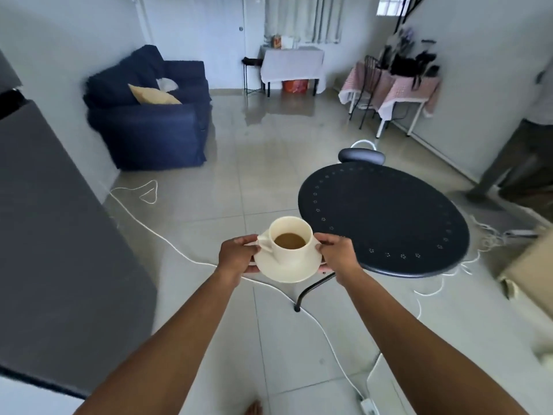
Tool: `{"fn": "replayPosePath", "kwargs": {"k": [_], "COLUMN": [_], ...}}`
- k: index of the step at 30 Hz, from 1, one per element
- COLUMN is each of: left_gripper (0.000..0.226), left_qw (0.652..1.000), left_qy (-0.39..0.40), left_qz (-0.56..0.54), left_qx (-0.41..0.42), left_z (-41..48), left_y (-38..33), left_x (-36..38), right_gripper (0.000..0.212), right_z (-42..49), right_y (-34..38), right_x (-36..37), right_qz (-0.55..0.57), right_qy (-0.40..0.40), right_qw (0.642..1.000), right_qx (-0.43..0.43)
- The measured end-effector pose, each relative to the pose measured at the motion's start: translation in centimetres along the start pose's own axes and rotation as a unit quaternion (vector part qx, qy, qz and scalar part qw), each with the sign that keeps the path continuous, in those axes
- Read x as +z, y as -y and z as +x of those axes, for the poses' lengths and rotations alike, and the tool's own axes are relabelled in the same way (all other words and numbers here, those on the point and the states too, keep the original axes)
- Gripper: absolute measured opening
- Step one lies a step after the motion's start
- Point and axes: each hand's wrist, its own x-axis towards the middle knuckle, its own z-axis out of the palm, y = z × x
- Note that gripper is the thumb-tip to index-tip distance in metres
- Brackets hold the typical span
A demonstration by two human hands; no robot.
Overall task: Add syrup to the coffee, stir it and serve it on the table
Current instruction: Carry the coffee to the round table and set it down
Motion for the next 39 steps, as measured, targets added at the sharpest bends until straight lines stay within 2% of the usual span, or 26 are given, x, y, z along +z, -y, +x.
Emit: {"fn": "replayPosePath", "kwargs": {"k": [11, 20, 35, 39], "left_gripper": [0.030, 0.028, 0.028, 0.029], "left_qw": [0.991, 0.983, 0.990, 0.991], "left_qy": [0.112, 0.162, 0.119, 0.108], "left_qz": [0.071, 0.091, 0.070, 0.073], "left_qx": [0.004, -0.007, -0.025, -0.024], "left_z": [11.3, 16.9, 22.0, 23.3], "left_y": [-4.8, -6.2, -6.4, -6.6], "left_x": [10.5, 19.8, 36.6, 39.7], "right_gripper": [0.026, 0.025, 0.026, 0.032], "right_z": [9.9, 16.3, 29.1, 32.0], "right_y": [1.7, 1.9, 3.8, 4.4], "right_x": [-6.2, -12.2, -26.2, -28.5], "right_qz": [0.045, 0.067, 0.035, 0.029], "right_qy": [-0.114, -0.159, -0.114, -0.106], "right_qw": [0.992, 0.984, 0.992, 0.993], "right_qx": [0.020, 0.034, 0.035, 0.038]}}
